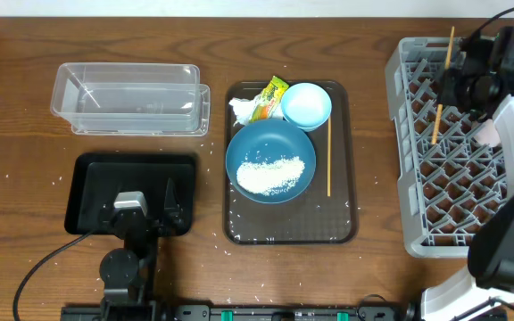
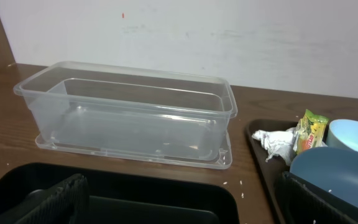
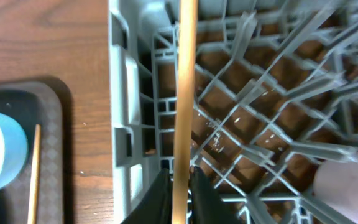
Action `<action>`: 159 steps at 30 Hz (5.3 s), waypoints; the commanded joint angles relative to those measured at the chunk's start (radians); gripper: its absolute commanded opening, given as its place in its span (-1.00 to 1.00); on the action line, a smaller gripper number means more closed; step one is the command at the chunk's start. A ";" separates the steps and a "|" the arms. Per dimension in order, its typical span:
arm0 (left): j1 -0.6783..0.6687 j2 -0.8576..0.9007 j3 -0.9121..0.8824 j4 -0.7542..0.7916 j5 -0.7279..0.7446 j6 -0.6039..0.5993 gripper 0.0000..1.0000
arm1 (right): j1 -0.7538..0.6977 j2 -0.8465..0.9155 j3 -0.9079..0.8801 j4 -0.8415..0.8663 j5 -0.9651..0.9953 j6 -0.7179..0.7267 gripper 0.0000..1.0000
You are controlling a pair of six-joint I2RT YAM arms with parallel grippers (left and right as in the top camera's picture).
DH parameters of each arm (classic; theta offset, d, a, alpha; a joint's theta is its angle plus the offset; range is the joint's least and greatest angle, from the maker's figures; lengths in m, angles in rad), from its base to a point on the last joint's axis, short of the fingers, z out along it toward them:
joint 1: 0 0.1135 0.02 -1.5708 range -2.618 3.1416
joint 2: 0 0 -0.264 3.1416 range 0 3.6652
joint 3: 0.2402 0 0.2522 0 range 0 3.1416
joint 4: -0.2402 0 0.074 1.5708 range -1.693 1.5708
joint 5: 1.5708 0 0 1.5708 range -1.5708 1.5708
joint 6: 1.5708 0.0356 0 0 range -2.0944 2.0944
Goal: Sort waste into correct bins and load items into the dishwasher rack
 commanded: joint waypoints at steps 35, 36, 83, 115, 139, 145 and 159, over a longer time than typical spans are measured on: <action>0.000 -0.006 -0.019 -0.036 -0.027 0.012 0.96 | 0.366 0.060 -0.058 -0.130 0.025 0.166 -0.31; 0.000 -0.006 -0.019 -0.036 -0.027 0.012 0.96 | 0.389 0.064 -0.069 -0.121 0.061 0.190 -0.32; 0.000 -0.006 -0.019 -0.036 -0.027 0.012 0.95 | 0.621 0.081 -0.417 0.235 0.357 0.582 -0.59; 0.000 -0.006 -0.019 -0.036 -0.028 0.012 0.95 | 0.100 -0.386 -0.326 0.196 0.193 0.320 -0.95; 0.000 -0.006 -0.019 -0.036 -0.027 0.012 0.96 | 0.076 -0.161 -0.326 0.260 0.073 0.058 -0.24; 0.000 -0.006 -0.019 -0.036 -0.027 0.012 0.96 | 0.076 -0.172 -0.326 0.229 -0.144 0.076 -0.01; 0.000 -0.006 -0.019 -0.036 -0.027 0.012 0.96 | 0.314 -0.172 -0.326 0.181 -0.347 0.149 0.99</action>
